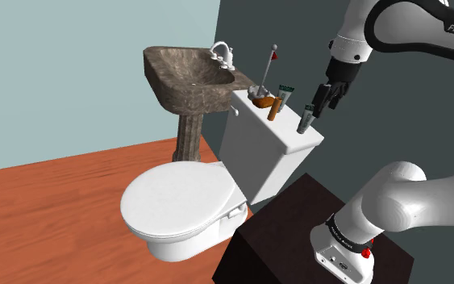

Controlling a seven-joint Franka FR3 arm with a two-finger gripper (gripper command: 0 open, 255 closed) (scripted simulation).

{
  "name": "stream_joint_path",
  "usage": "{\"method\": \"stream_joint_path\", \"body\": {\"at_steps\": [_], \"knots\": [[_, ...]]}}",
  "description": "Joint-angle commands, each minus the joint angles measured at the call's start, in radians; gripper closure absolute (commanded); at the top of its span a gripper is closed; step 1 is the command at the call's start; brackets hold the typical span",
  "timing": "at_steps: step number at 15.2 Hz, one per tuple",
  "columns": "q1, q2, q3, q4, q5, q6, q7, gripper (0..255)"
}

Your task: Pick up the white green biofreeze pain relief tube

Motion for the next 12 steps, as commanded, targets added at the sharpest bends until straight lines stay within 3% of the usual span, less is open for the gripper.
{"method": "stream_joint_path", "body": {"at_steps": [1,12], "knots": [[0.000,0.000,0.000,0.000,0.000,0.000,0.000,0],[-0.022,0.289,-0.246,0.151,-0.113,0.168,-0.336,0]]}}
